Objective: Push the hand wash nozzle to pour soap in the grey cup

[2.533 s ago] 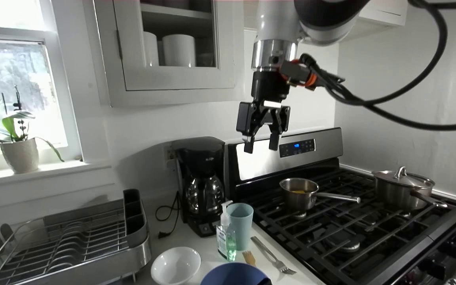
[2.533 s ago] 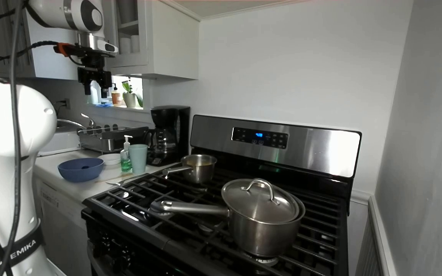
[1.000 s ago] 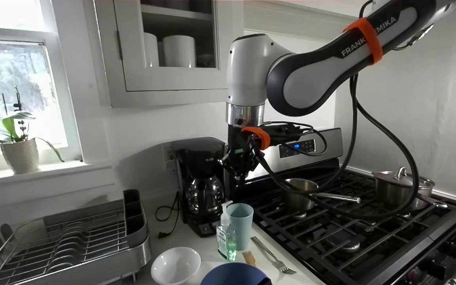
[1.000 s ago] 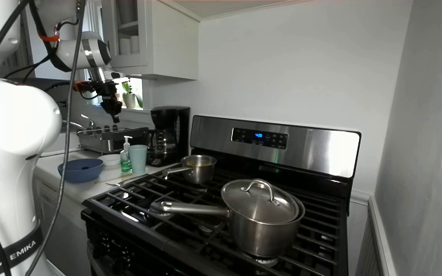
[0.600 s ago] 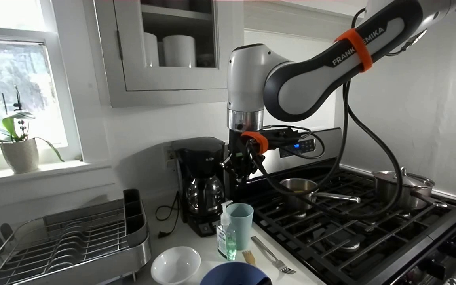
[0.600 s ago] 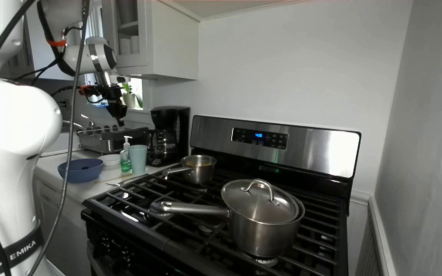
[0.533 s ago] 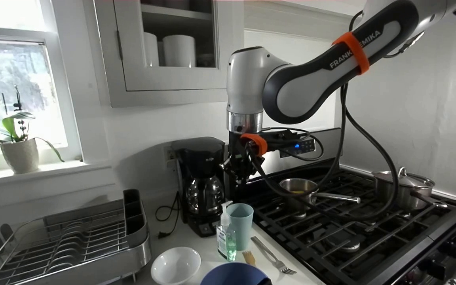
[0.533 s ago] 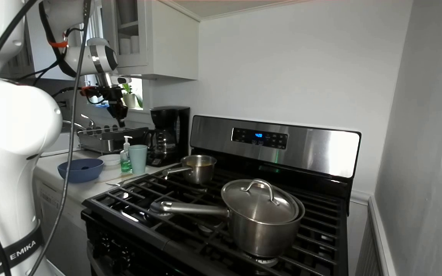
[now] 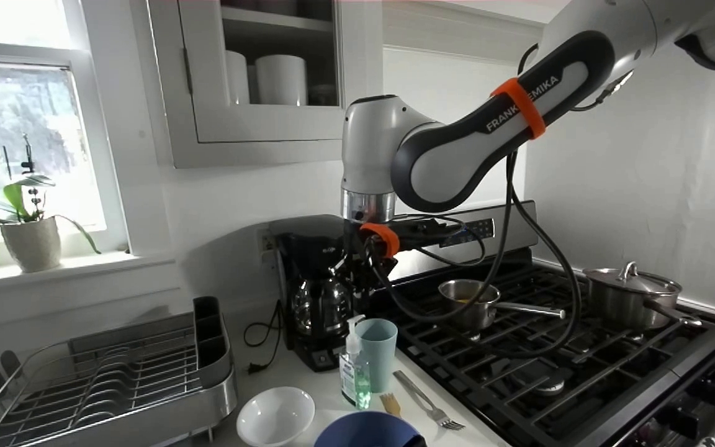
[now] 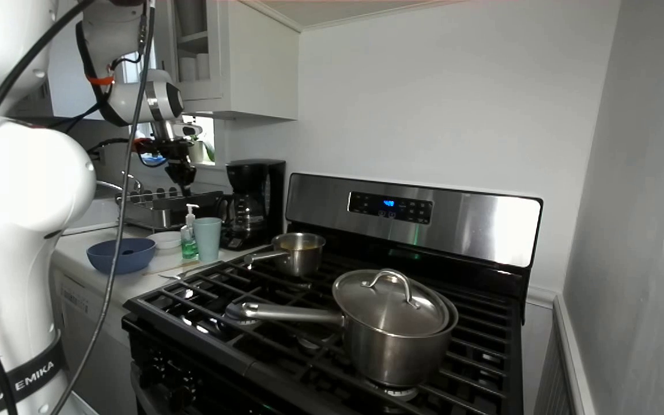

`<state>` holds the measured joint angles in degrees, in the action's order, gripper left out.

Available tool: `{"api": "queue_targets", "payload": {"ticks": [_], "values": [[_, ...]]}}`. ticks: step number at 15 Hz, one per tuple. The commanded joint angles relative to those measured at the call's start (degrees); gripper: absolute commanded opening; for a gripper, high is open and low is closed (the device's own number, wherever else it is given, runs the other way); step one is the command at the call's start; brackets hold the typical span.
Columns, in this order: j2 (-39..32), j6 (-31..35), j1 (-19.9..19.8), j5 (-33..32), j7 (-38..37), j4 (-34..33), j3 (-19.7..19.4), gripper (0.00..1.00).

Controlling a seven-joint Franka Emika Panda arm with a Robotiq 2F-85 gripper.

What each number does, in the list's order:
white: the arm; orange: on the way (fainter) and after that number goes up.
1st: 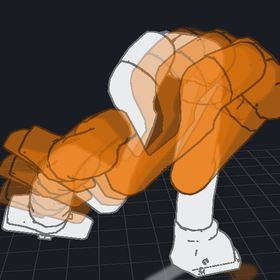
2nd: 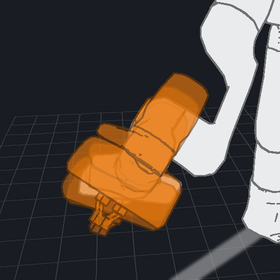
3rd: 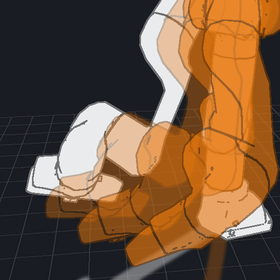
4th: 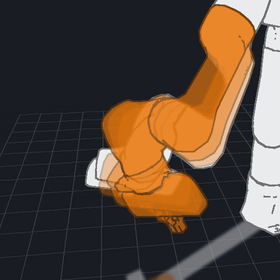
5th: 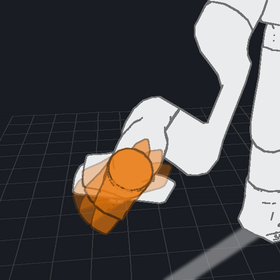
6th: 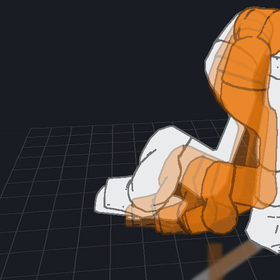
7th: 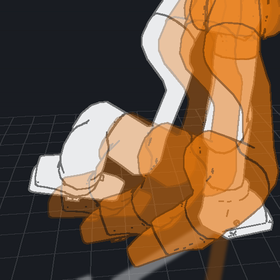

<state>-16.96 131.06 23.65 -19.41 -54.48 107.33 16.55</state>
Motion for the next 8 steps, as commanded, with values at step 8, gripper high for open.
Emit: {"api": "queue_targets", "payload": {"ticks": [8], "values": [[-6.50, -1.14, 2.12, 3.58, 4.68, -7.32, -2.17, 0.00]]}}
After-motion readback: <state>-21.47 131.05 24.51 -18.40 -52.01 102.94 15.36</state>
